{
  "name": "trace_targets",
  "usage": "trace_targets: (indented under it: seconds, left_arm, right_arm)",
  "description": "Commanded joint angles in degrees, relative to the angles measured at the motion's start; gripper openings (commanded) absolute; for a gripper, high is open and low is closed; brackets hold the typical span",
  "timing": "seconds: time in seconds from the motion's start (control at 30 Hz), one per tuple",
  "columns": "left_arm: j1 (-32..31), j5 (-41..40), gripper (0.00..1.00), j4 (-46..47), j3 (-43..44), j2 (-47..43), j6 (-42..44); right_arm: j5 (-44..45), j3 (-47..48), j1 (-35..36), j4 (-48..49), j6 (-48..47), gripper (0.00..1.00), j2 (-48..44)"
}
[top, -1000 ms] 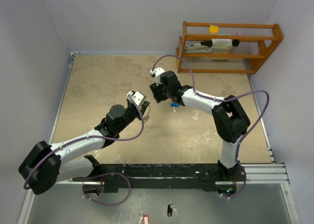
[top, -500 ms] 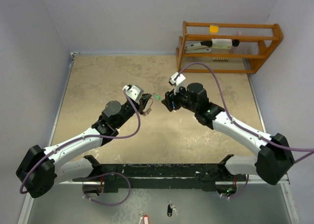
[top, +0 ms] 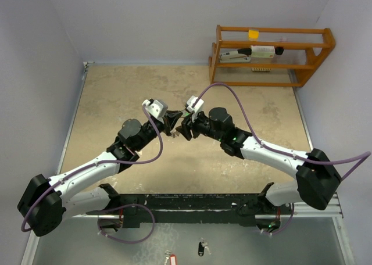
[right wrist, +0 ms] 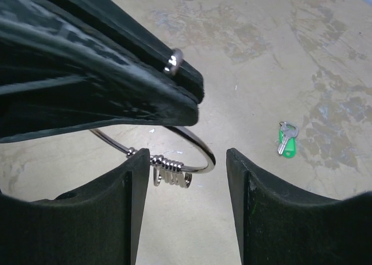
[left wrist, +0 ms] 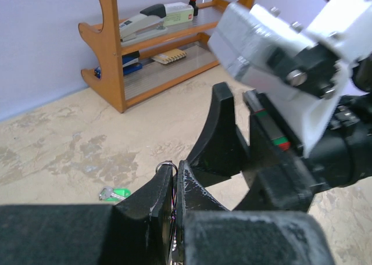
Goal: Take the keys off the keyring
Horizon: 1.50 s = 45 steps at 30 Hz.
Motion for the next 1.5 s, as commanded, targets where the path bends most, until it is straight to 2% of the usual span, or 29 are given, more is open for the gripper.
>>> trace_targets:
  seconds: [0.0, 0.3, 0.37, 0.47, 0.5, 0.53, 0.73, 0.93, 1.03, 1.17, 1.2, 1.3, 1.47]
  left_arm:
    - [-0.06, 1.59, 0.0, 2.86, 1.62, -2.74, -1.3]
    - [-0.06, 1.17, 0.0, 2.89, 0.81, -2.3, -2.0]
    - [-0.14, 1.25, 0.0, 3.36, 0.77, -2.12, -2.29]
    - [-0.15, 0.94, 0.0, 3.46, 0.86, -2.17, -2.32]
    - [-0.15, 0.58, 0.0, 3.39, 0.89, -2.28, -2.17]
    - [-0.14, 0.1, 0.0, 2.97, 1.0, -2.37, -2.02]
    - [-0.08, -2.16, 0.0, -3.14, 3.27, -2.46, 0.24]
    - [-0.12, 0.14, 0.0, -4.04, 3.13, -2.74, -0.4]
    - [-0.15, 3.23, 0.09, -6.51, 3.48, -2.91, -0.38]
    - [-0.1, 4.71, 0.35, -11.24, 3.46, -3.83, 0.21]
    - [-0.09, 3.69, 0.44, -12.39, 3.1, -4.29, 0.16]
    - [-0.1, 1.36, 0.47, -14.86, 1.48, -6.18, 0.24]
    - [-0.14, -1.7, 0.4, -14.98, -1.71, -10.87, -0.53]
  right_arm:
    - [2.31, 3.68, 0.33, 6.15, -1.89, 0.57, 1.25]
    - [3.63, 4.39, 0.31, 7.23, -2.54, 0.49, -0.34]
    - [3.2, 4.35, 0.36, 7.22, -2.41, 0.37, -1.08]
    - [2.97, 4.35, 0.32, 6.08, -2.66, 0.08, -2.4]
    - [3.42, 4.38, 0.3, 5.45, -2.8, 0.02, -2.82]
    - [3.97, 4.4, 0.36, 4.66, -3.11, 0.0, -3.27]
    - [10.86, 3.31, 0.33, 0.09, -6.46, 0.0, -7.18]
    - [18.32, 3.36, 0.35, -1.23, -9.75, 0.0, -9.96]
    - [21.94, 4.05, 0.34, -1.47, -11.62, 0.0, -9.76]
    - [25.57, 4.4, 0.31, -2.43, -14.23, 0.0, -9.42]
    - [26.37, 4.39, 0.31, -2.53, -15.28, 0.0, -9.46]
    - [29.87, 6.21, 0.03, -1.99, -18.65, 0.0, -9.58]
    - [32.87, 8.15, -2.6, -2.57, -20.46, 0.0, -9.25]
